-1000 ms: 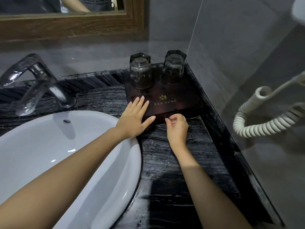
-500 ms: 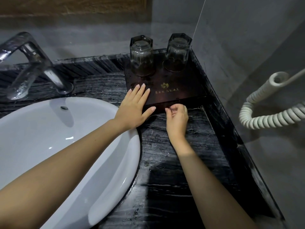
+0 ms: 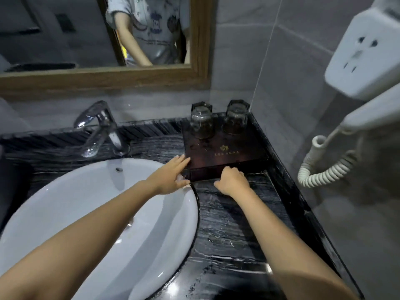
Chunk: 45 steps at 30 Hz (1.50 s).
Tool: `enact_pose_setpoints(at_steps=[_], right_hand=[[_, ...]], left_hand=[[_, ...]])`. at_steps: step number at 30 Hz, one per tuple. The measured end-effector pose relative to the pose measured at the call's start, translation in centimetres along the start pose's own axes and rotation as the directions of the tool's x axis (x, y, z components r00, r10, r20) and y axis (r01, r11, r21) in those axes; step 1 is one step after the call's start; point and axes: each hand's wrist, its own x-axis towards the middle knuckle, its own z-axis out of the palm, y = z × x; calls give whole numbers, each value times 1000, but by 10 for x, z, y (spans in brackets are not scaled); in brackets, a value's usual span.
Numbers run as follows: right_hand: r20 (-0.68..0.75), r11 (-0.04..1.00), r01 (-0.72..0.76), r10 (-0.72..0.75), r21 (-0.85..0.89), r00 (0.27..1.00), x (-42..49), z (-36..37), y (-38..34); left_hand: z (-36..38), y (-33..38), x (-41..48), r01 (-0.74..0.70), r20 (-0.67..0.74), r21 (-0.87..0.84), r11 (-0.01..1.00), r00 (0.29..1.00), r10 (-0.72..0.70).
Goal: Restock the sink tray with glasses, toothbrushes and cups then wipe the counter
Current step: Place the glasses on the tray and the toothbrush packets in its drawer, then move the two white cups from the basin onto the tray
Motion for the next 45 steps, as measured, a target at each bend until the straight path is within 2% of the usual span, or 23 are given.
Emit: enact_pose_setpoints(at_steps=[2, 5, 8, 11, 15, 21, 28, 32, 35, 37, 39, 43, 45], right_hand=[[112, 989, 110, -99, -96, 989, -4, -11, -16], [297, 934, 317, -259, -165, 919, -10, -27, -53], [426, 861, 480, -376, -167, 823, -18, -42, -99], [562, 831, 550, -419, -78, 713, -28, -49, -150], [680, 769, 639, -454, -28, 576, -42, -47, -228], [717, 663, 749, -524, 4, 460, -76, -26, -353], [648, 601, 794, -641, 89, 413, -107, 32, -477], [601, 591, 805, -662, 50, 448, -112, 79, -527], [528, 561, 805, -632, -192, 567, -105, 113, -550], [454, 607, 727, -575, -321, 680, -100, 134, -558], [390, 659, 653, -527, -374, 755, -97, 152, -560], [346, 792, 516, -408, -326, 845, -93, 184, -563], [308, 877, 412, -332, -246, 892, -89, 202, -561]], left_hand=[[-19, -13, -18, 86, 132, -12, 996, 988, -83], [-52, -30, -51, 220, 231, -5, 976, 949, -213], [-91, -51, -90, 323, 270, -48, 945, 915, -299], [-123, -82, -137, 454, 303, -193, 870, 871, -387], [-155, -128, -206, 582, 286, -268, 767, 809, -514], [-172, -209, -307, 733, 223, -281, 619, 677, -701], [-156, -299, -387, 814, 229, -347, 466, 555, -800], [-129, -351, -409, 814, 231, -409, 413, 530, -816], [-103, -389, -414, 803, 131, -431, 412, 507, -852], [-87, -407, -412, 777, 58, -475, 413, 496, -867], [-77, -420, -405, 731, 6, -546, 409, 492, -871], [-60, -446, -391, 574, -55, -730, 369, 489, -870], [-51, -456, -385, 492, -90, -790, 364, 495, -864]])
